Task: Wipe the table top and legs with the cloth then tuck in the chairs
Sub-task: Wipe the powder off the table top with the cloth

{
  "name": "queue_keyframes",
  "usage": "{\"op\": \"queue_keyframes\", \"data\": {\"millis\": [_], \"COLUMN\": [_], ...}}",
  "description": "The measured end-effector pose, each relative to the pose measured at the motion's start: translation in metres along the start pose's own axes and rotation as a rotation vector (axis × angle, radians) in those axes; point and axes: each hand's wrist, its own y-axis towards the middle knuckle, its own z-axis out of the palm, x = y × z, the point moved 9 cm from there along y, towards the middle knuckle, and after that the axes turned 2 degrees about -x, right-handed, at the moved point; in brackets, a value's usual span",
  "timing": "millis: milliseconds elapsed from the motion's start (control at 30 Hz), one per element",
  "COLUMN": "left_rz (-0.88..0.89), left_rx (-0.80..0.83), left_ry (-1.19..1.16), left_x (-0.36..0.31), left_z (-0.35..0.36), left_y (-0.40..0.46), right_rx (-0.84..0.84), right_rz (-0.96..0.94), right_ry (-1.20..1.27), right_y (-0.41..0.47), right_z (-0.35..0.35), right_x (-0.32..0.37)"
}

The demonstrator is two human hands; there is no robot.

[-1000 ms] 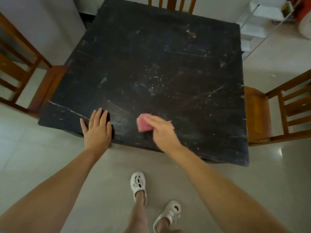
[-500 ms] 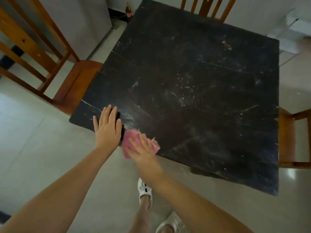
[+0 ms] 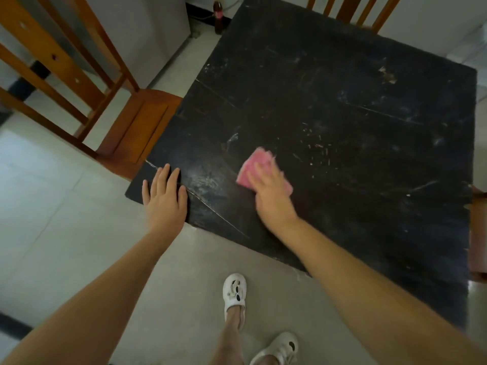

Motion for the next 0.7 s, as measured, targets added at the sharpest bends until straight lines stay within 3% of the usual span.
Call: {"op": "queue_keyframes", "data": {"millis": [100,167,267,333,400,433,500,600,700], "left_rz": [-0.010,-0.010,-0.056,-0.102,-0.157,-0.190,-0.239,-0.247,-0.227], "left_rx": [-0.030,-0.065,-0.078,-0.081,-0.104,-0.116,-0.134,-0.174,-0.215], "left_ry": [-0.177,-0.231,-0.220,-0.241,-0.320,-0.375,-0.464,-0.524,-0.558], "left_x": [0.001,0.005,0.014,0.019,0.026,0.030,0.039,0.047,0.052], "left_z": [-0.011,-0.019,-0.024,-0.024,-0.024,-0.024,-0.024,-0.031,-0.041], "left_y": [0.001,0.000,0.002,0.001,-0.001,-0.001,0.000,0.002,0.007], "right_rx": [0.269,0.352,0.022,-0.132,-0.026,-0.003,0.052,0.193,0.407], "right_rz": [-0.285,-0.357,-0.142,0.094,0.324,0.333,0.105,-0.324,-0.412], "right_ry": [0.103,0.266,0.337,0.209,0.048,-0.027,-0.077,0.099,0.408], "right_y": [-0.057,-0.064,-0.003,0.045,0.073,0.078,0.065,0.009,-0.021], "right_z": [0.054,0.053,-0.014,-0.052,-0.049,-0.037,0.004,0.058,0.069], "right_x": [0.096,0.116,0.056,-0.021,-0.073,-0.069,-0.007,0.122,0.181]}}
